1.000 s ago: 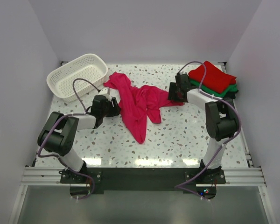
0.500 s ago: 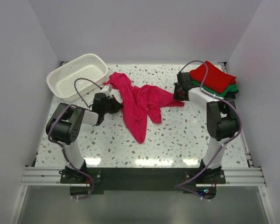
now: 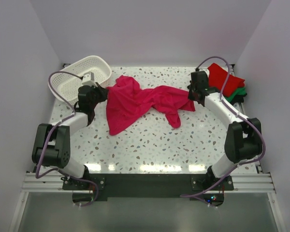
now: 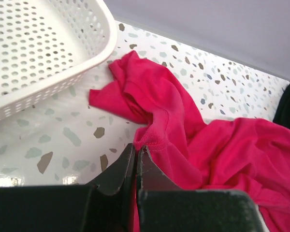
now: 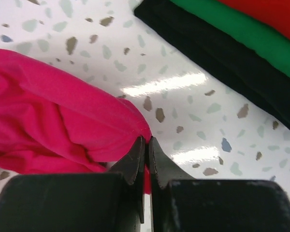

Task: Fold and stack the t-shirts
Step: Flatten the tshirt out

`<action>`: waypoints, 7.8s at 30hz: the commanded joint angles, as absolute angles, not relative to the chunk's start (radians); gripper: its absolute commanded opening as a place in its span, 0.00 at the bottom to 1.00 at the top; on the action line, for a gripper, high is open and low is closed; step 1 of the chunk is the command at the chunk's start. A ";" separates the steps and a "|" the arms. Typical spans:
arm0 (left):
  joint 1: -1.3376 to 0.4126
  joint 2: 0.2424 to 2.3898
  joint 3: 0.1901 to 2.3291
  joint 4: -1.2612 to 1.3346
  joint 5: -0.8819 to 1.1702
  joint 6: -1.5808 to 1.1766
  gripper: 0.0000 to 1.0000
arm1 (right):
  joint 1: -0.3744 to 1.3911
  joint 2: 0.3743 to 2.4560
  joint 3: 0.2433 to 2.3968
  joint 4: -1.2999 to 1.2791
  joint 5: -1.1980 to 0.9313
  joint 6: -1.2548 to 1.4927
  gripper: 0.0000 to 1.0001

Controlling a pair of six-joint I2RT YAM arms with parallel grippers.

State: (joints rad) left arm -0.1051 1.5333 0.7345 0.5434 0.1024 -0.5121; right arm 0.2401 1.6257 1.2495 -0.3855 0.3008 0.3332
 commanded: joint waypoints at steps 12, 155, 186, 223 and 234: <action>-0.104 1.284 0.733 0.434 -0.054 -0.451 0.00 | 0.207 1.438 1.170 -0.509 0.497 0.362 0.00; -0.098 1.347 0.745 0.259 0.011 -0.431 0.00 | 0.342 1.374 0.706 -0.646 0.219 0.607 0.16; -0.091 1.350 0.752 0.242 0.005 -0.423 0.00 | 0.344 1.316 0.678 -0.701 0.236 0.684 0.45; -0.091 0.855 1.133 -0.112 -0.169 -0.328 0.00 | 0.345 0.907 1.388 -0.787 0.227 0.405 0.00; -0.091 1.121 1.402 -0.114 -0.066 -0.311 0.00 | 0.338 1.110 1.508 -0.585 0.259 0.334 0.00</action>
State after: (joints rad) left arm -0.0982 0.9722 1.3632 -0.1051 -0.1070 -0.3431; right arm 0.3458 0.9955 1.4715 -0.6636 0.1986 0.3828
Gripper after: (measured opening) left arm 0.018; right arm 0.023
